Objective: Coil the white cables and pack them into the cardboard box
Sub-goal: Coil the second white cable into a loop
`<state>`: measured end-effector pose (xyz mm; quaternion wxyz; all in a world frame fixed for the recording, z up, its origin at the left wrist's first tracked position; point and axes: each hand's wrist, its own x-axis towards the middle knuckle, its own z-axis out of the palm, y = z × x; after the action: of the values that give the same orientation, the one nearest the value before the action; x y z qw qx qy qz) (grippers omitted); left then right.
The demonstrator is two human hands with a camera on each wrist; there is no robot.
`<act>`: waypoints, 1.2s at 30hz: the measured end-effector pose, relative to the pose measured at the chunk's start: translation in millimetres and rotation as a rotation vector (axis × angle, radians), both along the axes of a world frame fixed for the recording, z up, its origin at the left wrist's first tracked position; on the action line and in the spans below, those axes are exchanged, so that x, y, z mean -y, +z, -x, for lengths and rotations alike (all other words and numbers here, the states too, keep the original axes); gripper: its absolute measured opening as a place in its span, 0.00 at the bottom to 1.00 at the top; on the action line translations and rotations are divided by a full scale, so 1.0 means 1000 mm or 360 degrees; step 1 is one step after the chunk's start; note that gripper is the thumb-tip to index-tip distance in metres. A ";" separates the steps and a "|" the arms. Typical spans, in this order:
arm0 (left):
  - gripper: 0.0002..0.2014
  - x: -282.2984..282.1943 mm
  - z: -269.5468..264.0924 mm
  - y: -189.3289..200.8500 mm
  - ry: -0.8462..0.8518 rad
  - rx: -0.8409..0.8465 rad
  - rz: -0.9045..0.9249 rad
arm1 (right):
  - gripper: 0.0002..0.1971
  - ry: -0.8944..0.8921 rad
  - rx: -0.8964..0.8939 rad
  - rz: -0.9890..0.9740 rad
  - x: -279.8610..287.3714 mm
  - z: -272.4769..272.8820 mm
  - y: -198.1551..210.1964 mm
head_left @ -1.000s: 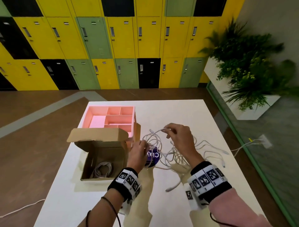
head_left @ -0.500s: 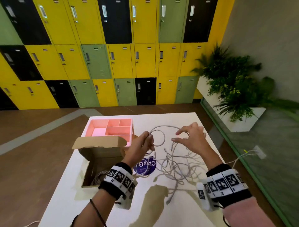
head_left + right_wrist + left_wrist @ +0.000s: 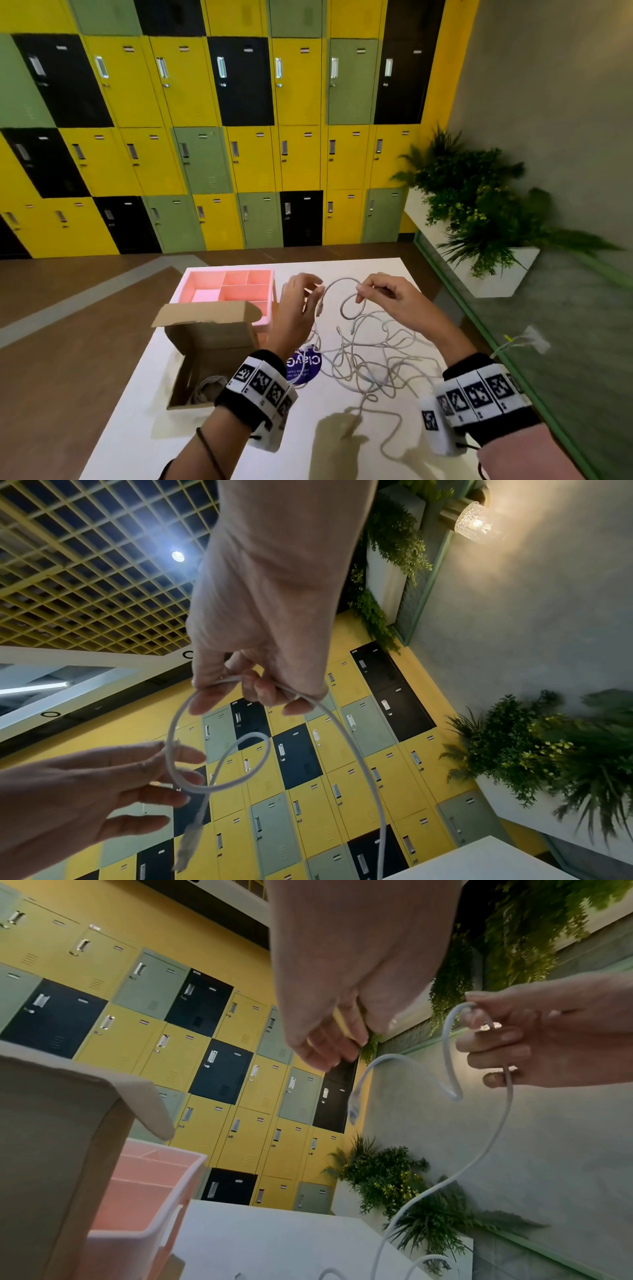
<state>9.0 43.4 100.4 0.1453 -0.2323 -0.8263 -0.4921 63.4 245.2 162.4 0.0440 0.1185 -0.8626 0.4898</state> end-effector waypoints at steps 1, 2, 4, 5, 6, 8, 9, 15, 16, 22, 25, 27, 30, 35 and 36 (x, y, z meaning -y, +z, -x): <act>0.11 -0.002 0.001 -0.001 0.0006 0.0020 0.0060 | 0.13 0.0022 -0.0004 0.0011 -0.001 -0.001 0.000; 0.15 -0.005 0.000 -0.001 -0.0010 0.0067 0.0123 | 0.13 0.0048 -0.0008 0.0007 -0.002 -0.001 0.000; 0.19 -0.010 -0.003 0.002 -0.0060 0.0136 0.0198 | 0.12 0.0100 0.0000 -0.0015 -0.004 -0.004 0.001; 0.18 -0.012 -0.005 0.004 -0.0108 0.0162 0.0207 | 0.11 0.0118 0.0011 -0.0020 -0.004 -0.005 0.002; 0.16 -0.014 -0.007 0.007 -0.0167 0.0197 0.0199 | 0.11 0.0129 0.0019 -0.0021 -0.004 -0.006 0.003; 0.09 -0.017 -0.011 0.013 -0.0278 0.0331 0.0113 | 0.10 0.0124 0.0025 -0.0027 -0.007 -0.008 0.004; 0.10 -0.018 -0.012 0.014 -0.0310 0.0416 0.0014 | 0.10 0.0122 0.0025 -0.0045 -0.009 -0.007 0.004; 0.15 -0.017 -0.008 0.017 -0.0344 0.0729 -0.0495 | 0.08 0.0151 0.0130 -0.0282 -0.016 -0.011 -0.001; 0.15 -0.018 -0.007 0.017 -0.0370 0.0791 -0.0618 | 0.08 0.0177 0.0158 -0.0307 -0.014 -0.012 -0.003; 0.16 -0.028 -0.007 0.019 -0.0437 0.1155 -0.1193 | 0.07 0.0367 0.0256 -0.0508 0.006 -0.019 -0.011; 0.15 -0.023 -0.015 0.020 -0.0506 0.1124 -0.0969 | 0.07 0.0363 0.0197 -0.0343 0.009 -0.018 -0.004; 0.15 -0.020 -0.022 0.021 -0.0549 0.1134 -0.0829 | 0.07 0.0324 0.0122 -0.0315 0.007 -0.014 0.001; 0.15 -0.016 -0.024 0.022 -0.0631 0.1232 -0.0810 | 0.09 0.0305 0.0052 -0.0316 0.003 -0.008 0.007; 0.14 -0.008 -0.022 0.027 -0.0479 0.1267 -0.1027 | 0.09 0.0412 0.0112 -0.0350 -0.002 -0.003 0.015; 0.15 -0.007 -0.021 0.027 -0.0465 0.1257 -0.1057 | 0.09 0.0439 0.0129 -0.0342 -0.001 -0.003 0.015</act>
<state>30.0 50.8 127.4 -0.1810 -0.0836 -0.5770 -0.7921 66.2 246.7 177.5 -0.0716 0.2199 -0.8866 0.4005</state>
